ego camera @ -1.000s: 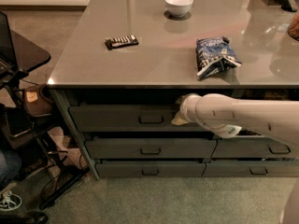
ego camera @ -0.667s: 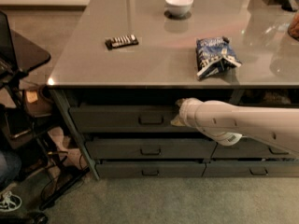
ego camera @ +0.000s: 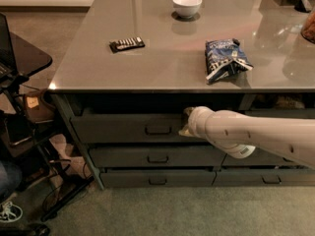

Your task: Open top drawer

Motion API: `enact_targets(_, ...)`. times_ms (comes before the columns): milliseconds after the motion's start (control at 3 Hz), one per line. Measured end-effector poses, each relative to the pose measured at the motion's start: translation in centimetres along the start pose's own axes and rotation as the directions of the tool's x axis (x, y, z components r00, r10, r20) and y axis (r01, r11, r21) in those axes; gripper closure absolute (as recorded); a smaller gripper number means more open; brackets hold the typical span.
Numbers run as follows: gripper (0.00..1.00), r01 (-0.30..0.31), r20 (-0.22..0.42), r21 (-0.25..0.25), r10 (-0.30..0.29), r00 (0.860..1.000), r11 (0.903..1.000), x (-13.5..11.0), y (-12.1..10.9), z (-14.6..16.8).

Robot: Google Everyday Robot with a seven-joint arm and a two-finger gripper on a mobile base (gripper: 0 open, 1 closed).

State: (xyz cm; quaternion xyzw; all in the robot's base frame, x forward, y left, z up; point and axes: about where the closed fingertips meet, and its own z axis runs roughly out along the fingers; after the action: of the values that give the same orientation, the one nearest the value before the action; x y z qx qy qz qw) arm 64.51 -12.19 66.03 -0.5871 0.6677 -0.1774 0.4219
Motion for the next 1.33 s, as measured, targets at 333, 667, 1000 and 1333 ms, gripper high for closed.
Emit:
enact_targets(333,1.0,0.0,0.0,0.0,0.0,1.0,1.0,0.0,0.0,-0.2)
enact_targets(667,1.0,-0.01,0.0,-0.006,0.01,1.0,0.9999,-0.1,0.9,-1.2)
enact_targets(1000,1.0,-0.01,0.0,-0.006,0.01,1.0,0.9999,-0.1,0.9,-1.2)
enact_targets(1333,1.0,-0.012,-0.016,-0.008,0.012,1.0,0.9999,0.3,2.2,-2.0)
